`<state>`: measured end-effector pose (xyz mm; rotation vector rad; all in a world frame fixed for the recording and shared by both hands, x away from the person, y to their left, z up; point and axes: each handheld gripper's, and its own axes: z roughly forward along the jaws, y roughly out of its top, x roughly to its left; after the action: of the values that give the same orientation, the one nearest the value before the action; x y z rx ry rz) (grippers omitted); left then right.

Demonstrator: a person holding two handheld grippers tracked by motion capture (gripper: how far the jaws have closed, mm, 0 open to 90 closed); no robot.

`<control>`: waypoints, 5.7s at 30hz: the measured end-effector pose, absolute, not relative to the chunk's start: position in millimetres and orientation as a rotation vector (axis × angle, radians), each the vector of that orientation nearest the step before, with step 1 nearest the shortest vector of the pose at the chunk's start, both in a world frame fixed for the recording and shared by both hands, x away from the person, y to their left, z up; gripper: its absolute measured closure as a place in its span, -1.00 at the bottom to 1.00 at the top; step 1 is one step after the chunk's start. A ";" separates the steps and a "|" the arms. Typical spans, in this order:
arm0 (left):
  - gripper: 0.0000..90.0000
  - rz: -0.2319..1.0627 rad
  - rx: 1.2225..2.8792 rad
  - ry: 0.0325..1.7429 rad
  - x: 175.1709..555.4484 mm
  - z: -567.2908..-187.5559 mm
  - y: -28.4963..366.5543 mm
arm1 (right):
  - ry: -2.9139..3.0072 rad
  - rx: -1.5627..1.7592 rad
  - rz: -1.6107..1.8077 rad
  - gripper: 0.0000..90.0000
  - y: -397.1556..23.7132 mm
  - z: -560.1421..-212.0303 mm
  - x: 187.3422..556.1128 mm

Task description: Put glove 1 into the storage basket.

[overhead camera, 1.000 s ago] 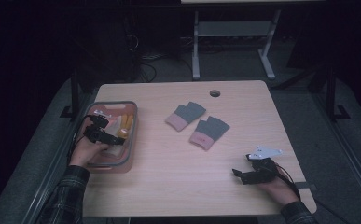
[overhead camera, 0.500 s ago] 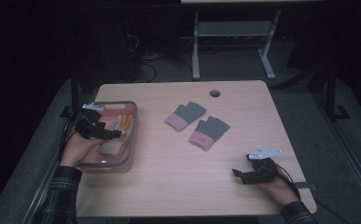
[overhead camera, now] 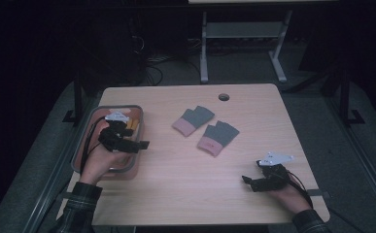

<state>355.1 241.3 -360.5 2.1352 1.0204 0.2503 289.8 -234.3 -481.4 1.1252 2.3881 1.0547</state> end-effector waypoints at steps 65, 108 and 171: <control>-0.72 0.270 2.273 0.642 292.1 -476.6 165.5 | 2.449 1.062 1.131 1.00 -214.9 -453.1 317.0; -0.72 0.253 2.279 0.599 292.8 -476.9 168.4 | 2.537 1.036 1.126 1.00 -131.2 -467.2 411.7; -0.72 0.247 2.273 0.597 291.8 -477.0 168.6 | 2.649 0.858 1.081 1.00 -184.9 -462.5 282.4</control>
<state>291.8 168.6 -477.0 2.2731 0.5969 0.2472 282.4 -184.9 -462.5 0.8578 2.6488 1.0808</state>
